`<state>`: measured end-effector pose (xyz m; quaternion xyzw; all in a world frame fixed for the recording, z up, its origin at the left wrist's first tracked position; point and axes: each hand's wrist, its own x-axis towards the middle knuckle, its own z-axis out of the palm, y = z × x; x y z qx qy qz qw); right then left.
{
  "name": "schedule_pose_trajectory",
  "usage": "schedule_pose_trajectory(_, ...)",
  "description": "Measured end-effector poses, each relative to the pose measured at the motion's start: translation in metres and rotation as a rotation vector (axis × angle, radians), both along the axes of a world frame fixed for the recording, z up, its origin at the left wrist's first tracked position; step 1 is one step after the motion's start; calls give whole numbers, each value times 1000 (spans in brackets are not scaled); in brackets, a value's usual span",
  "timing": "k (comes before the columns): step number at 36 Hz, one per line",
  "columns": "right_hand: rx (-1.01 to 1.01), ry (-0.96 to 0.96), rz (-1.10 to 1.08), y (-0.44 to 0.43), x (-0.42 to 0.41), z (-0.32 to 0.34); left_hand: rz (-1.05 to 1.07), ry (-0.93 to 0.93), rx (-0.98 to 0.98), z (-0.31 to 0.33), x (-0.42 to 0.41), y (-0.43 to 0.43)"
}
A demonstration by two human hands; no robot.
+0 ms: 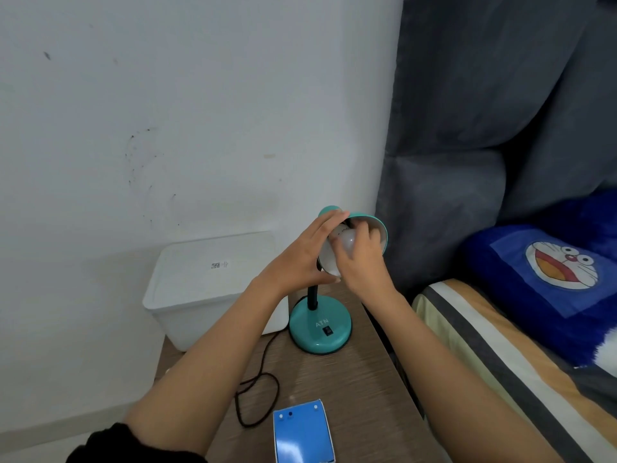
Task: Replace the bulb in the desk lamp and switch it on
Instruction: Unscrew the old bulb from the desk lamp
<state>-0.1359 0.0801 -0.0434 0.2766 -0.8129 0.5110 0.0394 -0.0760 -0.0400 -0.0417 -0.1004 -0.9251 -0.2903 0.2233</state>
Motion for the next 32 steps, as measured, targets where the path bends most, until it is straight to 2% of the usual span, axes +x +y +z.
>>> schedule_pose_trajectory(3, -59, -133, -16, -2, -3, 7, -3, 4, 5, 1, 1, 0)
schedule_pose_trajectory(6, -105, -127, -20, 2, -7, 10, 0, -7, 1, 2, 1, 0)
schedule_pose_trajectory(22, 284, 449, 16, 10, -9, -7, 3, -4, 0, 0, 2, 0)
schedule_pose_trajectory(29, 380, 661, -38, 11, -10, -11, 10, 3, 9, 0, 1, 1)
schedule_pose_trajectory(32, 374, 643, -47, 10, -11, -12, 9, -2, 23, 0, 2, 2)
